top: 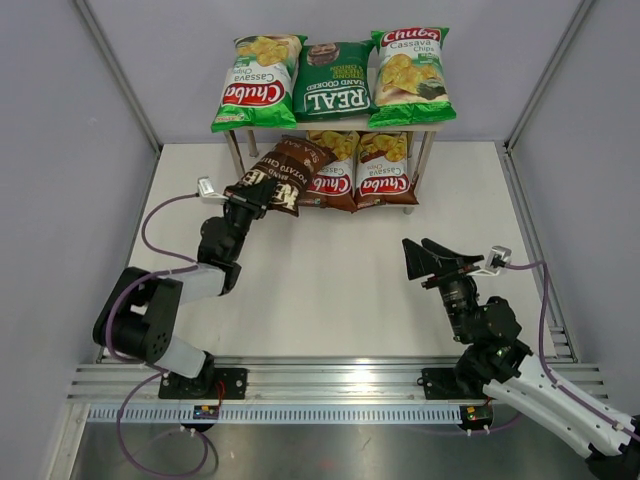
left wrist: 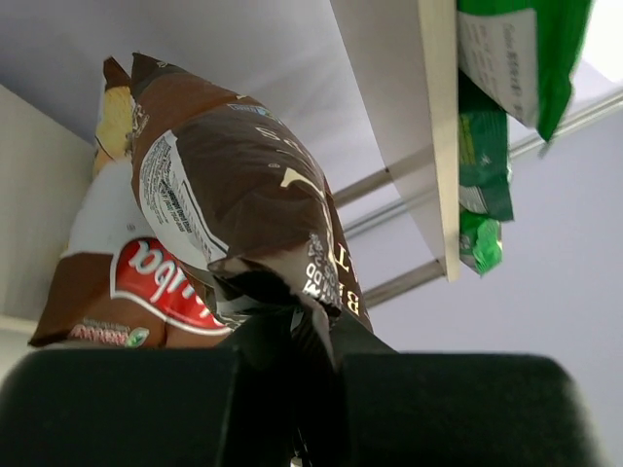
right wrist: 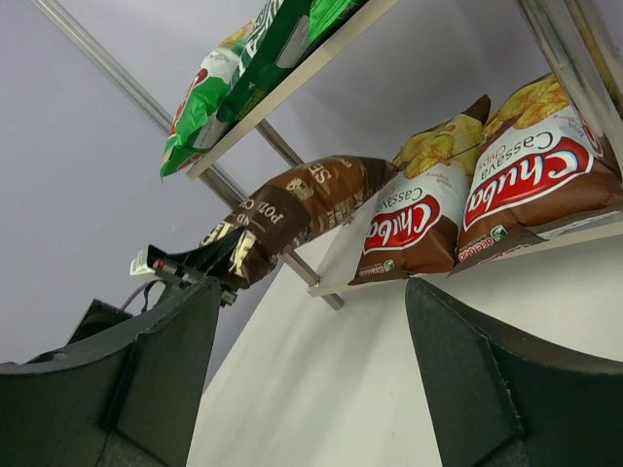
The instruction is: Place and organize the chips bags onto the shelf
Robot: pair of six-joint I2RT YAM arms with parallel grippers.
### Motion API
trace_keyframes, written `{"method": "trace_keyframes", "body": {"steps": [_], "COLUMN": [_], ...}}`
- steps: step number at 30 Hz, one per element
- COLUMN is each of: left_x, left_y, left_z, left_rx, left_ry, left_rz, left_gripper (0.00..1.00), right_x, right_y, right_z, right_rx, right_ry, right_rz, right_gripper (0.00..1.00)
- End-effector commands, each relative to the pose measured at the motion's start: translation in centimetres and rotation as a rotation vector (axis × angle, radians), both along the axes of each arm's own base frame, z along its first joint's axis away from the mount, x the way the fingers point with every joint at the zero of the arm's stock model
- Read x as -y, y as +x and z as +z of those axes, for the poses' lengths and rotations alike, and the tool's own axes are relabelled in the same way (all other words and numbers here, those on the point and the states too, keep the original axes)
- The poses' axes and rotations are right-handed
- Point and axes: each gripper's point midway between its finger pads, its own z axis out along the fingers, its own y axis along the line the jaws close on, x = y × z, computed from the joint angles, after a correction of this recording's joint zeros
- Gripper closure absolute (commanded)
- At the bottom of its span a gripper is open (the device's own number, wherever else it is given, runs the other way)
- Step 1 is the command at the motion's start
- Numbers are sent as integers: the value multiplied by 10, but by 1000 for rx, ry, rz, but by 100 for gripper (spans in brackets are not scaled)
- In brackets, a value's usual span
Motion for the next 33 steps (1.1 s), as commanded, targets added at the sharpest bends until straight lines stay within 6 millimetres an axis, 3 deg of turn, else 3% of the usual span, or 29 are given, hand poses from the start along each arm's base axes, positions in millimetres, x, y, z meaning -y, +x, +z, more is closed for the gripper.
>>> {"method": "trace_keyframes", "body": {"steps": [1,13,24,33], "left_x": [-28,-44,-37,-52], "left_y": [-15,41,81,83], "left_z": [115,118,113,94], "left_rx": [452,461,464,397], "left_ry": [-151,-146,-132,-88], "left_rz": [105,288,373,524], "left_gripper": [100,100,100,100], "right_x": [-4,-20,-30,-32], "right_y": [-1,-2,-6,-10], "right_z": [13,13,8,7], "right_rx": [31,26,13,13], "right_ry": [-18,-8,23,41], "right_rz": [17,82,142,172], "right_gripper": [16,14,13,11]}}
